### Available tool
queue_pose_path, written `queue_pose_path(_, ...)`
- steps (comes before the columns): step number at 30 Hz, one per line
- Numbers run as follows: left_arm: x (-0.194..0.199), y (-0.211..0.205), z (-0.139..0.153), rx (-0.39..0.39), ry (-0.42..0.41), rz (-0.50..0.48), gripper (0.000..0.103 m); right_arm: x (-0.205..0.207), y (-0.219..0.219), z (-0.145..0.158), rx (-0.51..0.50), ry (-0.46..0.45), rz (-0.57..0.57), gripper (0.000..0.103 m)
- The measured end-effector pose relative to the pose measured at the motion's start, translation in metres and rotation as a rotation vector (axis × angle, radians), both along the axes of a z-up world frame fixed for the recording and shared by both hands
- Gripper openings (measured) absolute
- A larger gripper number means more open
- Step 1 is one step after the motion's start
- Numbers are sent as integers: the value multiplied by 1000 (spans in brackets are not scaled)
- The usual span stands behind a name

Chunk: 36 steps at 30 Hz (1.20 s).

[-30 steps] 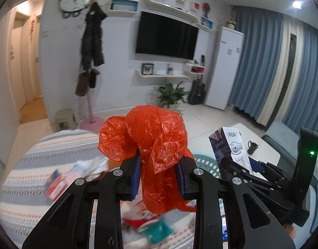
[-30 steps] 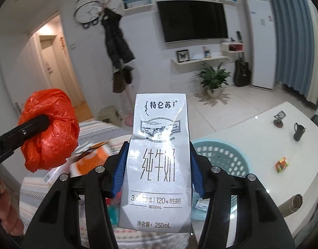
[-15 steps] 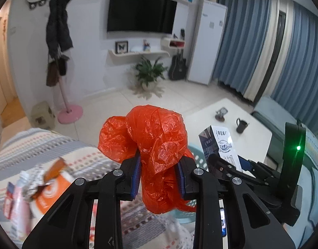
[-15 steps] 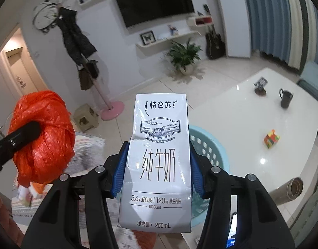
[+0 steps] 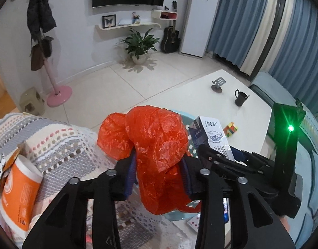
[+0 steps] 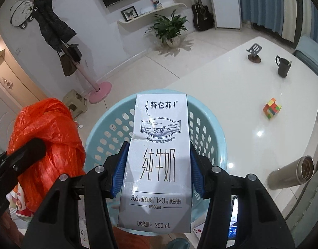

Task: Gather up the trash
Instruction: 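Carry the orange bag to the basket and open the left tool over it, then grasp the pink-white spray can with the left tool while the right tool grasps the red noodle cup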

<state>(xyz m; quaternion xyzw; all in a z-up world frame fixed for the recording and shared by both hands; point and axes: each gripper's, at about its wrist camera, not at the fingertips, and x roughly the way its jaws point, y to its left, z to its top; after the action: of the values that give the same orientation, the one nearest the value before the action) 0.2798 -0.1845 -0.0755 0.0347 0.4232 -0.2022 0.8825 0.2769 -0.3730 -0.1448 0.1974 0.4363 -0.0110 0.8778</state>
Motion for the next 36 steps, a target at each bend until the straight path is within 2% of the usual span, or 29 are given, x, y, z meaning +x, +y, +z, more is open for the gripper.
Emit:
queue_pose_path(2, -3, 1, 1, 0, -7, -3, 53, -1, -2, -1, 12, 5, -5, 60)
queue_pose_path(4, -7, 3, 6, -10, -23, -2, 62, -3, -3, 1, 19, -1, -10, 62)
queue_pose_path(13, -30, 10, 27, -35, -69, -6, 63, -20, 7, 22, 3, -38, 11, 62)
queue_pose_path(19, -51, 29, 42, -62, -108, 9, 63, -36, 25, 43, -21, -80, 56, 62)
queue_pose_path(23, -68, 54, 57, -85, -147, 43, 63, -50, 47, 67, -35, -135, 111, 62)
queue_pose_path(29, -96, 115, 74, -121, -201, 148, 63, -73, 100, 98, -66, -206, 231, 63)
queue_pose_path(36, -122, 205, 76, -144, -217, 325, 63, -95, 168, 108, -90, -241, 405, 63)
